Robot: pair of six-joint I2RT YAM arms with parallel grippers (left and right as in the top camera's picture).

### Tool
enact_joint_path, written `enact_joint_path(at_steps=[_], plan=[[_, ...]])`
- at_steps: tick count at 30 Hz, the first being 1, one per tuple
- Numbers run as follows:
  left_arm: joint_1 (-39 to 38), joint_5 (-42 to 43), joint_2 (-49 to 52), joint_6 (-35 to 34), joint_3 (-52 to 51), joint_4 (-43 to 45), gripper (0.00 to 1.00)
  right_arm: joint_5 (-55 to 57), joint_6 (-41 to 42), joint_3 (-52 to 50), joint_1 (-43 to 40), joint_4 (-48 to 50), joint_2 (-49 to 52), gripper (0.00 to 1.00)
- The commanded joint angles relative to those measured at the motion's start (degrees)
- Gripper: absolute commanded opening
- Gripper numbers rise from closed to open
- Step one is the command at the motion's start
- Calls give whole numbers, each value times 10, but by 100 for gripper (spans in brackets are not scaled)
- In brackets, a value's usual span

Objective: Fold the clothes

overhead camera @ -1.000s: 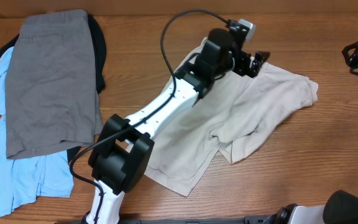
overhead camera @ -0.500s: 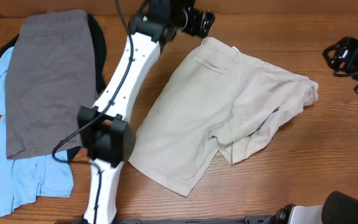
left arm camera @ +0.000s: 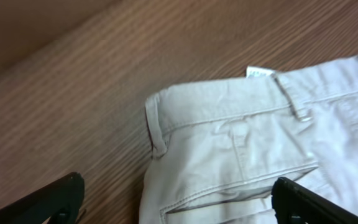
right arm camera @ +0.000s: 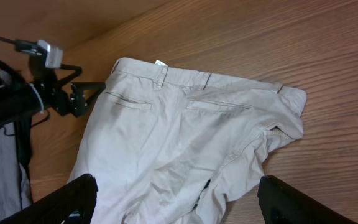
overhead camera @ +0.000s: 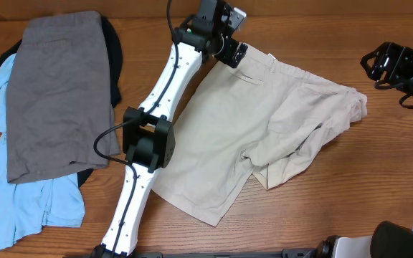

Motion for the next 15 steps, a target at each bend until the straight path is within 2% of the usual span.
enact_joint_path(at_steps=[1,10,15], plan=[[1,4,32,15,12,5,96,-3,-4,11,2,0,0,87],[-9,1,60,15,12,16,85,-2,-4,11,2,0,0,86],[-9,1,61,15,11,28,73,8,-4,11,2,0,0,86]])
